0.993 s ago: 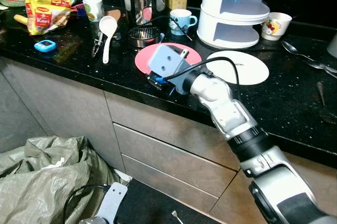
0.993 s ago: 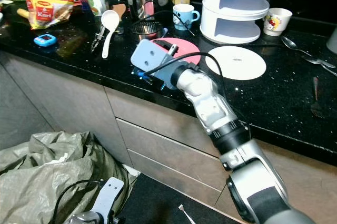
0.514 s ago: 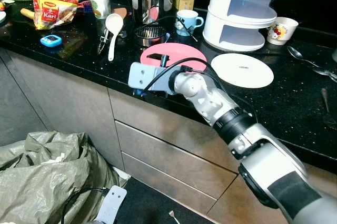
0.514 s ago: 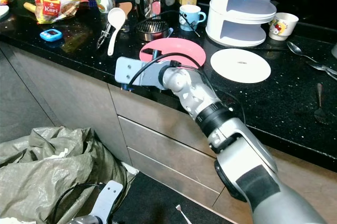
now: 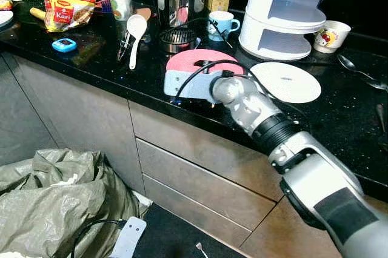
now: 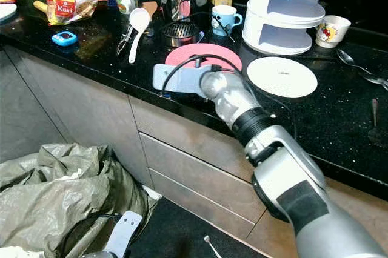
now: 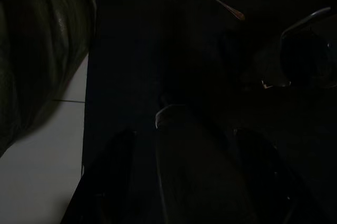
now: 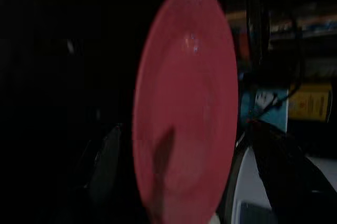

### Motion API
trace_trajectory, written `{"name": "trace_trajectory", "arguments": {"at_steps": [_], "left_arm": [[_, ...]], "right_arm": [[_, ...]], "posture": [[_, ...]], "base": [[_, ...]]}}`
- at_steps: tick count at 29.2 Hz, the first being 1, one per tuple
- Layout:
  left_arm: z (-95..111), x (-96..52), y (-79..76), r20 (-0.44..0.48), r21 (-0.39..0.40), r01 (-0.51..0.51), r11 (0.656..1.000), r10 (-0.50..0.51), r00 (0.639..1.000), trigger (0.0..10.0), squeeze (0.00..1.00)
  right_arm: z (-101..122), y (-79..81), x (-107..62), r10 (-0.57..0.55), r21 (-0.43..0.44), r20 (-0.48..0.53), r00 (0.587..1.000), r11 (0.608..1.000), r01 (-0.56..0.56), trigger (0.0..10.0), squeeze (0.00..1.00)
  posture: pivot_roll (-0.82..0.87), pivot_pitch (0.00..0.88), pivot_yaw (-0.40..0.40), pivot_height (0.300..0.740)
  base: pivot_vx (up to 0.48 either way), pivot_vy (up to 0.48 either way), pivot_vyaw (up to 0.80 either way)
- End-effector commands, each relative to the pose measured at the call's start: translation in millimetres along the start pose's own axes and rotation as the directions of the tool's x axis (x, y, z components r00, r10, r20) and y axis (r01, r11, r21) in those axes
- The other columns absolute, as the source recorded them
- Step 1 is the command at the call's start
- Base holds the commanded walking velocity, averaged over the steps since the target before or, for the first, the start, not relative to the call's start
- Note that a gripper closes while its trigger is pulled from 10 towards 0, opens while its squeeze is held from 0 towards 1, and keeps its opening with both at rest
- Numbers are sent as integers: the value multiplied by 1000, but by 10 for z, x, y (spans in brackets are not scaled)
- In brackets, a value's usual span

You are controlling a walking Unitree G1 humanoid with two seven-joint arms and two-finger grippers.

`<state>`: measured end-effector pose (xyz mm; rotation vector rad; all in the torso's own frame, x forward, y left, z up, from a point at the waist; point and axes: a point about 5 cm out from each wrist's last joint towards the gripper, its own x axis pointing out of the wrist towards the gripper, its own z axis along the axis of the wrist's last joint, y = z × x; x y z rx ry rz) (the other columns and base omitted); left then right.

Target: Kitchen organization

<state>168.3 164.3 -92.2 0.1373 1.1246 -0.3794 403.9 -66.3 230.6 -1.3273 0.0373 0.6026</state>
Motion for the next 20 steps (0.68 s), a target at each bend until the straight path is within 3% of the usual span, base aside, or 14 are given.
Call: {"name": "trace_trajectory", "arguments": {"at_steps": [1,5,6,20], "left_arm": [[-22,5,-29,2,-7,8,1000,-8,1000,10000,0],[-21,7,-34,3,-7,10,1000,-10,1000,10000,0],[-20,7,-36,4,-7,11,1000,-11,1000,10000,0],[-3,13,-51,16,-18,8,1000,-7,1000,10000,0]], "right_arm": [[-8,-57,-11,0,-9,-18,1000,1000,0,10000,0],[-30,-84,-13,-29,-25,-47,998,999,28,10000,0],[-15,-83,-9,-37,-19,-41,998,999,36,0,0],[231,-20,38,-160,8,69,985,987,160,0,0]], "posture": [[11,19,-14,740],[11,22,-17,740],[17,25,-18,740],[28,28,-27,740]], "base": [[0,0,0],[0,0,0],[0,0,0],[0,0,0]]}}
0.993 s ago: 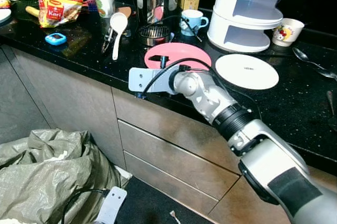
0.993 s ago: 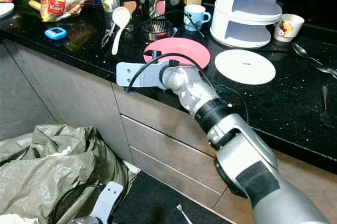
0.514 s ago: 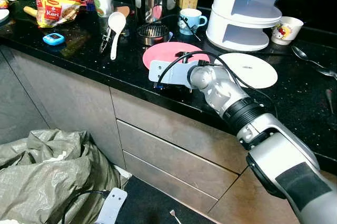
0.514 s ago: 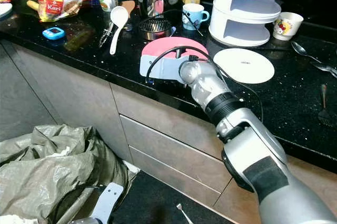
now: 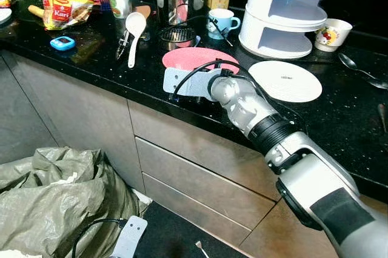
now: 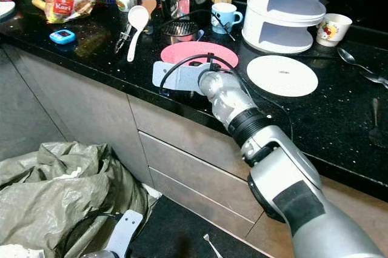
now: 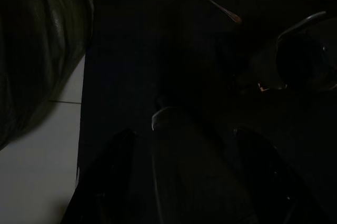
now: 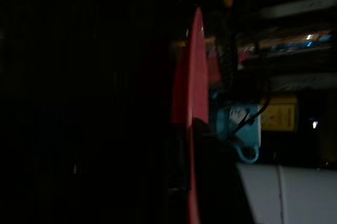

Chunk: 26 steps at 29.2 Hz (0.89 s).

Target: Kitchen organization

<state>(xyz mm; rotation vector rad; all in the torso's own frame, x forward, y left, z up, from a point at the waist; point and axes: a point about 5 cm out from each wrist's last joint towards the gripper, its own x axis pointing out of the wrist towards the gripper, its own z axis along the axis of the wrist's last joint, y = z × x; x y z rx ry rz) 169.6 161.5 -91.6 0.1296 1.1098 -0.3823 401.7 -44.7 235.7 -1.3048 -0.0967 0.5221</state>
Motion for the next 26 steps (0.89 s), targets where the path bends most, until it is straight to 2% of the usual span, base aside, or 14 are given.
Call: {"name": "trace_trajectory", "arguments": {"at_steps": [1,4,9,11,12,14,15,18,19,20,22,23,25,26], "left_arm": [[-23,7,-30,1,-16,3,1000,-3,1000,10000,0],[-20,7,-30,2,-16,2,1000,-2,1000,10000,0],[-14,6,-23,2,-14,1,1000,-1,1000,10000,0],[-11,4,-15,1,-11,-1,1000,1,1000,10000,0],[-11,4,-15,1,-11,-1,1000,1,1000,10000,0],[-8,2,-6,-1,-7,-2,1000,2,1000,10000,0],[-8,2,-6,-1,-7,-2,1000,2,1000,10000,0],[-2,0,2,-1,-6,-5,1000,5,1000,10000,0],[0,0,4,0,-8,-7,1000,7,1000,10000,0],[3,0,7,1,-9,-9,1000,9,1000,10000,0],[4,-2,13,1,-9,-10,1000,10,1000,10000,0],[4,-2,13,1,-9,-10,1000,10,1000,10000,0],[2,-5,23,-4,-3,-10,1000,10,1000,10000,0],[2,-5,23,-4,-3,-10,1000,10,1000,10000,0]], "right_arm": [[33,-10,-10,-42,12,30,999,999,42,0,0],[67,-37,-22,-81,29,56,995,996,80,0,0],[76,-220,-87,-212,67,103,972,976,205,0,0],[79,-325,-139,-276,118,136,952,958,261,0,0],[79,-325,-139,-276,118,136,952,958,261,0,0],[113,-396,-200,-324,246,202,924,930,272,0,0],[113,-396,-200,-324,246,202,924,930,272,0,0],[154,-407,-338,-376,533,324,868,831,161,0,0],[167,-401,-419,-396,623,377,837,778,88,0,0],[170,-411,-545,-441,717,430,788,697,-2,0,0],[171,-435,-648,-483,781,458,747,620,-78,0,0],[171,-435,-648,-483,781,458,747,620,-78,0,0],[194,-451,-780,-529,828,495,689,528,-190,0,0],[194,-451,-780,-529,828,495,689,528,-190,0,0]], "posture": [[28,28,-27,740],[27,27,-23,740],[23,21,-18,740],[17,15,-12,740],[17,15,-12,740],[13,6,-8,740],[13,6,-8,740],[16,0,-3,740],[15,0,-1,740],[13,0,0,740],[4,0,6,740],[4,0,6,740],[-7,0,16,740],[-7,0,16,740]], "base": [[0,0,0],[0,0,0],[0,0,0],[0,0,0],[0,0,0],[0,0,0],[0,0,0],[0,0,0],[0,0,0],[0,0,0],[0,0,0],[0,0,0],[0,0,0],[0,0,0]]}}
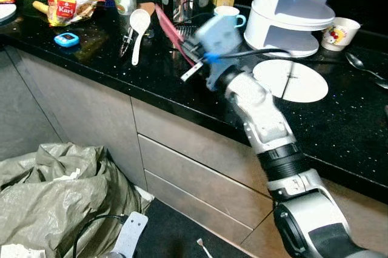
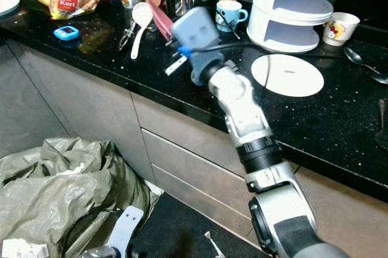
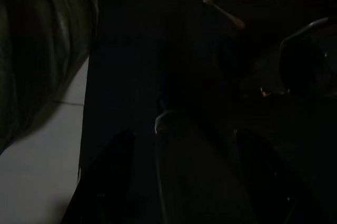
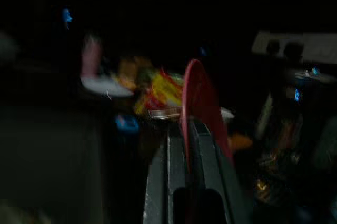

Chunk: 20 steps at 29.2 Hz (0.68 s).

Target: Kitchen organization

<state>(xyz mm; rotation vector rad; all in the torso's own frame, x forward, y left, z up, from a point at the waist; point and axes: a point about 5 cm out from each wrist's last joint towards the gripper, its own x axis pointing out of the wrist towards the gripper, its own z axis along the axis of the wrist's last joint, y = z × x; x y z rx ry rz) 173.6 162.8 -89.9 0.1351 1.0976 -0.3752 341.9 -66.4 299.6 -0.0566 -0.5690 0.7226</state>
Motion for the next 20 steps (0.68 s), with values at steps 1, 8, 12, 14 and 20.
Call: {"name": "trace_trajectory", "arguments": {"at_steps": [1,8,12,14,20], "left_arm": [[-37,-3,2,-17,-2,1,1000,-1,1000,10000,0],[-39,-7,16,-21,5,0,1000,0,1000,10000,0],[-38,-7,18,-21,3,-3,1000,3,1000,10000,0],[-37,-7,19,-21,3,-4,1000,4,1000,10000,0],[-25,-5,17,-20,0,-6,1000,6,1000,10000,0]], "right_arm": [[66,16,-60,6,104,55,998,995,-12,0,0],[97,-6,-206,-94,319,120,988,946,51,0,0],[10,-8,-241,-133,367,39,990,924,110,0,0],[16,1,-249,-130,392,36,991,914,105,0,0],[36,-19,-276,-138,432,32,990,895,111,0,0]], "posture": [[-11,0,22,740],[-17,0,28,740],[-20,0,28,740],[-21,0,29,740],[-22,0,28,740]], "base": [[0,0,0],[0,0,0],[0,0,0],[0,0,-400],[0,0,-800]]}}
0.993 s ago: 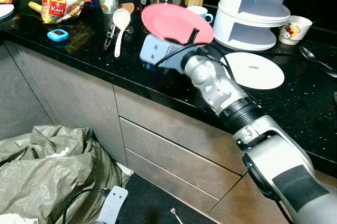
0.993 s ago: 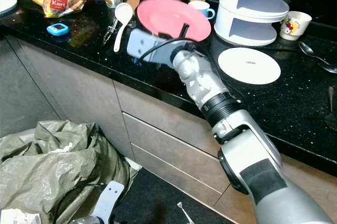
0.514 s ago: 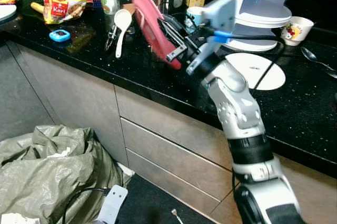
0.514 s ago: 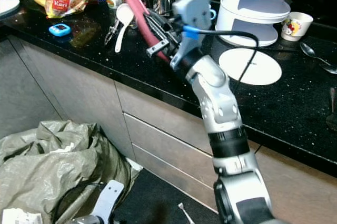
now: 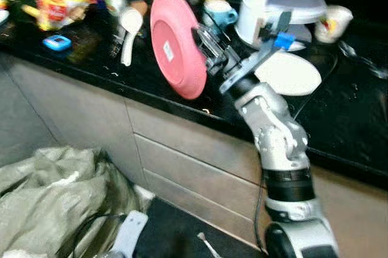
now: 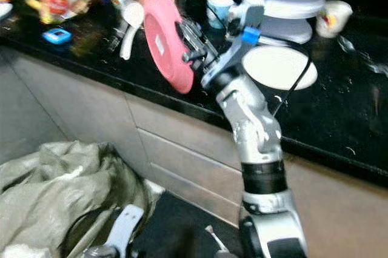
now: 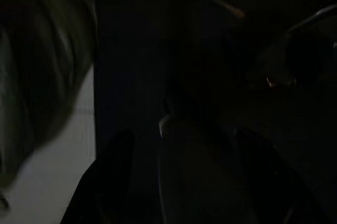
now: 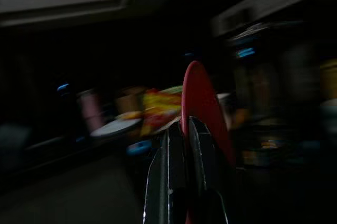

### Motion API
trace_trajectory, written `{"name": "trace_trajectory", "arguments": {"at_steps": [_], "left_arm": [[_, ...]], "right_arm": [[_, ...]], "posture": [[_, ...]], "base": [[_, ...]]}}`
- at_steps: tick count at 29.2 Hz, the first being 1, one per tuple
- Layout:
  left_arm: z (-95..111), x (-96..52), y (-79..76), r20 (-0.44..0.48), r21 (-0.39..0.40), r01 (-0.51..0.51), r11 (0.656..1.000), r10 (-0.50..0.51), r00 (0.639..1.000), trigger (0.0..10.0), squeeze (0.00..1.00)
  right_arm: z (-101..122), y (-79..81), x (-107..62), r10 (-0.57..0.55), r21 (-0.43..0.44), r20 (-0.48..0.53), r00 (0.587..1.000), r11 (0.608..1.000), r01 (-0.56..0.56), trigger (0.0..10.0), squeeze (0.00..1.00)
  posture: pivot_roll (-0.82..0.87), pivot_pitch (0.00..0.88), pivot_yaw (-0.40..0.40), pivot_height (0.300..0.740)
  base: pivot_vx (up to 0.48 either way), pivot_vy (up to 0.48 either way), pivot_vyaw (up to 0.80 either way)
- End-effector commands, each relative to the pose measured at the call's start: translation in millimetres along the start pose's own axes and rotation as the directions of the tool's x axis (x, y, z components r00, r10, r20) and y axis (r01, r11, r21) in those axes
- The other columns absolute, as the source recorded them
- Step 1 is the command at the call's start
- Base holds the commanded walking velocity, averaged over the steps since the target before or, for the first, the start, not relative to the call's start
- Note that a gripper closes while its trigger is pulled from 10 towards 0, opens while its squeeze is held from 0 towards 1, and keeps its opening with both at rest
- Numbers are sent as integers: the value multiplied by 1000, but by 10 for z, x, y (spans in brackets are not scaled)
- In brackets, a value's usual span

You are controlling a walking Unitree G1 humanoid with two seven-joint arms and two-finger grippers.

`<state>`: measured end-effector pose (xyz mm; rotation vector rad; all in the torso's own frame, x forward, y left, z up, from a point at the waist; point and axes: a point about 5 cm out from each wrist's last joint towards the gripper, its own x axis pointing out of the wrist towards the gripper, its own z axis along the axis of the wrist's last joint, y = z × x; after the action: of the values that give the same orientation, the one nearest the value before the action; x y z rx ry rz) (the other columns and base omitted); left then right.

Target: Kitchen organization

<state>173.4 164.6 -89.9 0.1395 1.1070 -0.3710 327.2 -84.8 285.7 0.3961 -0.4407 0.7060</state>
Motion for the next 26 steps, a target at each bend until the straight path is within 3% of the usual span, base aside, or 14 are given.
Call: {"name": "trace_trajectory", "arguments": {"at_steps": [1,24,26], "left_arm": [[-15,0,0,-9,-1,-2,1000,2,1000,10000,0],[39,4,12,-8,31,-22,999,23,1000,10000,0],[37,4,14,-10,28,-24,999,25,1000,10000,0]], "right_arm": [[56,13,-5,4,16,20,1000,1000,-5,0,0],[123,18,-15,-5,27,26,1000,1000,4,0,0],[130,29,-13,-2,16,33,999,1000,2,0,0]], "posture": [[-22,0,28,740],[-32,0,33,740],[-33,0,34,740]], "base": [[0,0,-800],[0,0,-800],[0,0,0]]}}
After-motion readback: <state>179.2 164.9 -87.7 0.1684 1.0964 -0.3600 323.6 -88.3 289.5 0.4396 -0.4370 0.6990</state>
